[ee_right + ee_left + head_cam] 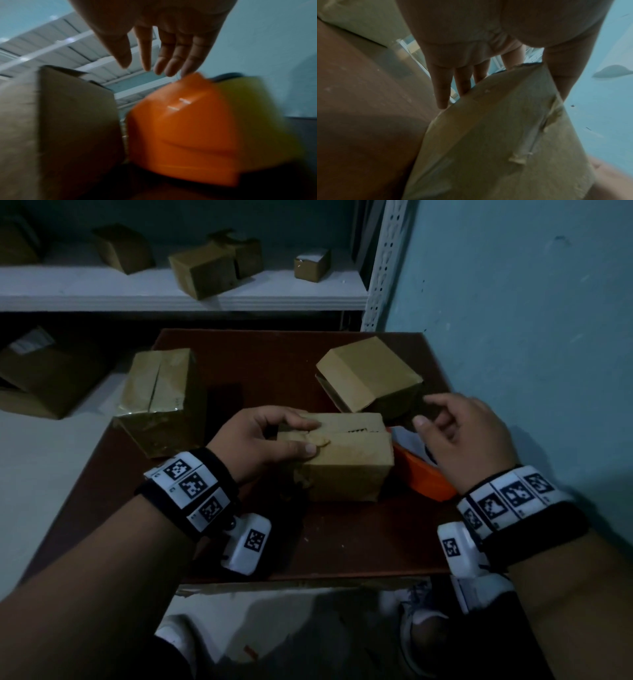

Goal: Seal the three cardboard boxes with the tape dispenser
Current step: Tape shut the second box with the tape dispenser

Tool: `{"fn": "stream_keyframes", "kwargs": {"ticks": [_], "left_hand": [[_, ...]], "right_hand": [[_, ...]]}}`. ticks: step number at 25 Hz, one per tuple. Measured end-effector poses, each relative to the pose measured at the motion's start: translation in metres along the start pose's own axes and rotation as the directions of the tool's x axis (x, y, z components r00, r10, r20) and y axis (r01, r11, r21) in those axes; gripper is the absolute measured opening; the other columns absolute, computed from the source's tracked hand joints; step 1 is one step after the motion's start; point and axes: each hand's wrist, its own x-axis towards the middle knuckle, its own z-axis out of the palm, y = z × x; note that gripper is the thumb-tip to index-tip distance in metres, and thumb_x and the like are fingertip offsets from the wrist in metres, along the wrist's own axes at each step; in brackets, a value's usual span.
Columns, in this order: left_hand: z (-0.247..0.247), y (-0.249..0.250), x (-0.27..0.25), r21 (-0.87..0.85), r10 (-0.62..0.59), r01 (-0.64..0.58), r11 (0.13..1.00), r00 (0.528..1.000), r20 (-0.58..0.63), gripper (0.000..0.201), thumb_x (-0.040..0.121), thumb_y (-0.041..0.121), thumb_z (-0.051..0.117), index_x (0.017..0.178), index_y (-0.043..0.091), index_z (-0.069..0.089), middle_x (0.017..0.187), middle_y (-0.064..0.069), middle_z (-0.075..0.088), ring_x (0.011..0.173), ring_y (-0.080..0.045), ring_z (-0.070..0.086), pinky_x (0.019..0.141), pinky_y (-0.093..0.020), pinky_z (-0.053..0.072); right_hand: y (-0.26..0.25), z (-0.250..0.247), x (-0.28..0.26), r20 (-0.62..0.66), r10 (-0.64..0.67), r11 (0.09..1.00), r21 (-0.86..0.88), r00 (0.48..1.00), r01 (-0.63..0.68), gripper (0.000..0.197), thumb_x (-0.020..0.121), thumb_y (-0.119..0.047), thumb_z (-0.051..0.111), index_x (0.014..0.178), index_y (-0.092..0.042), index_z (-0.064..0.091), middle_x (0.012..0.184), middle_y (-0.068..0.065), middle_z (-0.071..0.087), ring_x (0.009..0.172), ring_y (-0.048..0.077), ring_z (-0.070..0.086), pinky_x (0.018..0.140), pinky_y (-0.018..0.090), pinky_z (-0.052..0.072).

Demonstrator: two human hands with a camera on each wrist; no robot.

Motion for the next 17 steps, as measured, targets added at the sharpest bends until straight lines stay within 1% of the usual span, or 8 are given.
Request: {"fn": "stream_keyframes", "kwargs": {"ticks": [2,5,7,9,10,12,15,17], "left_hand": [[0.002,0.001,-0.001,0.009,0.011,-0.011,1.0,1.0,-0.016,0.036,0.069,0.026,0.088,0.101,0.011,0.08,0.124,0.0,0.074,0.12,-0.012,0.068,0.099,-0.031,0.056],[0.004,0.003,-0.001,0.025,0.031,-0.031,0.999,0.999,-0.035,0.035,0.07,0.032,0.088,0.1,0.016,0.081,0.125,0.002,0.074,0.122,-0.01,0.066,0.101,-0.032,0.054],[0.006,0.004,-0.002,0.036,0.037,-0.035,0.999,0.998,-0.047,0.033,0.069,0.033,0.088,0.098,0.02,0.082,0.126,0.005,0.073,0.122,-0.008,0.065,0.102,-0.031,0.052],[0.009,0.004,-0.003,0.041,0.041,-0.039,0.998,0.997,-0.068,0.029,0.07,0.033,0.088,0.097,0.024,0.082,0.126,0.007,0.072,0.121,-0.005,0.065,0.103,-0.032,0.052],[0.01,0.004,-0.003,0.037,0.037,-0.034,0.999,0.996,-0.08,0.028,0.07,0.034,0.088,0.097,0.027,0.083,0.126,0.009,0.071,0.122,-0.005,0.064,0.104,-0.034,0.052],[0.012,0.003,-0.004,0.046,0.031,-0.027,0.999,0.995,-0.092,0.027,0.071,0.039,0.087,0.097,0.034,0.083,0.13,0.012,0.068,0.124,-0.007,0.063,0.107,-0.04,0.052],[0.014,0.004,-0.006,0.142,0.047,-0.033,0.989,0.994,-0.094,0.028,0.072,0.047,0.084,0.1,0.042,0.08,0.134,0.015,0.063,0.126,-0.008,0.06,0.109,-0.047,0.051],[0.015,0.008,-0.009,0.174,0.054,-0.037,0.984,0.994,-0.097,0.03,0.072,0.051,0.083,0.101,0.045,0.079,0.136,0.016,0.061,0.127,-0.009,0.058,0.109,-0.048,0.051]], "right_hand": [[0.011,0.002,0.0,0.112,0.057,0.993,-0.112,0.992,-0.044,0.057,0.093,-0.061,0.062,0.143,-0.034,0.057,0.102,-0.005,0.06,0.089,0.015,0.061,0.077,0.037,0.052],[0.017,0.009,-0.004,0.257,0.025,0.953,-0.299,0.966,0.055,0.078,0.083,-0.075,0.059,0.151,-0.04,0.044,0.121,-0.001,0.068,0.108,0.025,0.066,0.093,0.046,0.055],[0.013,0.011,-0.003,0.326,0.038,0.931,-0.355,0.945,0.085,0.083,0.085,-0.071,0.062,0.157,-0.041,0.032,0.131,-0.001,0.068,0.116,0.026,0.066,0.101,0.049,0.052],[0.009,0.014,-0.002,0.376,0.055,0.924,-0.37,0.925,0.096,0.083,0.092,-0.056,0.066,0.16,-0.039,0.023,0.135,0.0,0.066,0.118,0.027,0.066,0.103,0.051,0.051],[0.008,0.015,-0.003,0.388,0.054,0.925,-0.366,0.92,0.1,0.081,0.095,-0.05,0.066,0.161,-0.039,0.021,0.135,0.001,0.066,0.118,0.027,0.066,0.102,0.051,0.051],[0.006,0.014,-0.005,0.372,0.052,0.932,-0.351,0.927,0.089,0.072,0.098,-0.045,0.064,0.158,-0.039,0.025,0.13,0.002,0.067,0.112,0.028,0.067,0.097,0.049,0.054],[0.007,0.004,-0.004,0.312,0.062,0.943,-0.331,0.948,0.047,0.057,0.1,-0.048,0.059,0.15,-0.039,0.033,0.119,0.005,0.07,0.102,0.03,0.068,0.089,0.046,0.056],[0.004,-0.01,-0.002,0.279,0.057,0.947,-0.318,0.959,0.036,0.054,0.103,-0.046,0.054,0.153,-0.037,0.036,0.126,0.008,0.069,0.108,0.033,0.067,0.091,0.044,0.053]]}}
